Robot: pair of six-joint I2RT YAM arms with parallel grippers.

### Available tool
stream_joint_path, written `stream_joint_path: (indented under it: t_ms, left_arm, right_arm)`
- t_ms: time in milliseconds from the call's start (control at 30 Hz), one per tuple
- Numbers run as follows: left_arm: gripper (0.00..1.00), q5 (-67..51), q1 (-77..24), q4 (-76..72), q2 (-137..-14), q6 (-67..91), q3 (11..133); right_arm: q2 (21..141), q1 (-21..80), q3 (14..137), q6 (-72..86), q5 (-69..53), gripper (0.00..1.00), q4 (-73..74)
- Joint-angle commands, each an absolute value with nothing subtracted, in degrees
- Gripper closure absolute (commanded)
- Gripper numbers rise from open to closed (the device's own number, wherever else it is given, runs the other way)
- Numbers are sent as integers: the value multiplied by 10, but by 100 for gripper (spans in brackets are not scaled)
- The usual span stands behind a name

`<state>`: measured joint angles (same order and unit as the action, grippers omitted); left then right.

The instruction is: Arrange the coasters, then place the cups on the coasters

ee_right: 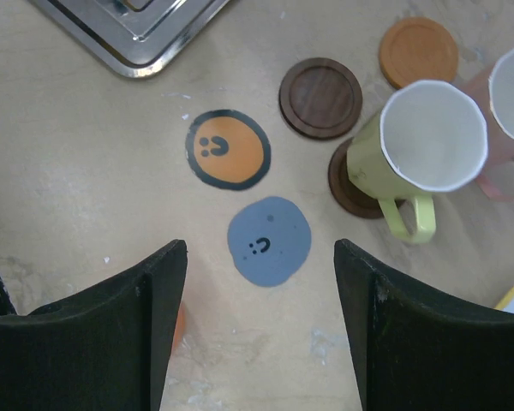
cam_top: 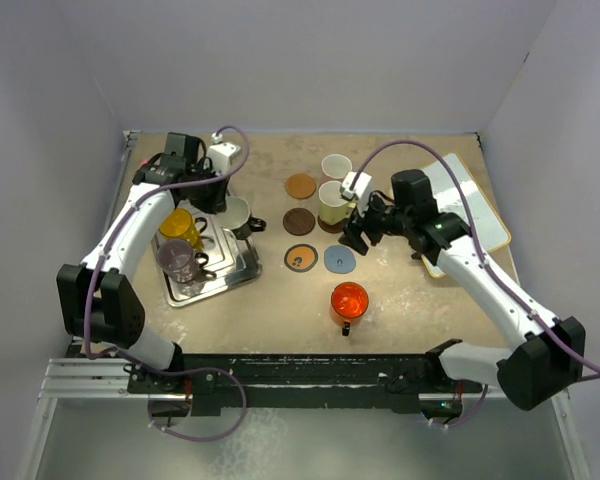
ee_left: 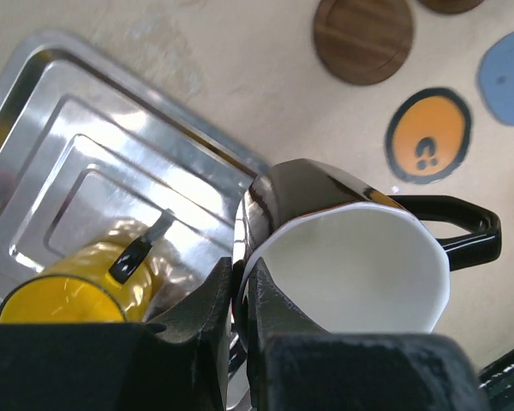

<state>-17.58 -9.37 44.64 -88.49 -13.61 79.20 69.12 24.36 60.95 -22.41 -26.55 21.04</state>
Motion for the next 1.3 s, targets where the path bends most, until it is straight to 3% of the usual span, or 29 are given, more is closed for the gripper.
stream_joint_path:
  t_ms: [0,333,767,1000,1267]
  left_arm:
    - [97,-210,-143,422,-890,-87,864]
    - [97,-242,-213,403,-954,-8,938]
    - [97,-247,-251,399,-969,6,940]
    - [97,-253,-260,402,-974,8,941]
    - [97,-258,-264,403,-976,10,940]
  right_arm:
    - [721,275,651,-225,-269,26,164]
    - [770,342,652,-220,-208,20,129]
    - [826,386,696,-232,-135,23,133]
    - [847,395,723,-234,-119,30,140]
    - [862,399,736,-235,-125,49,152]
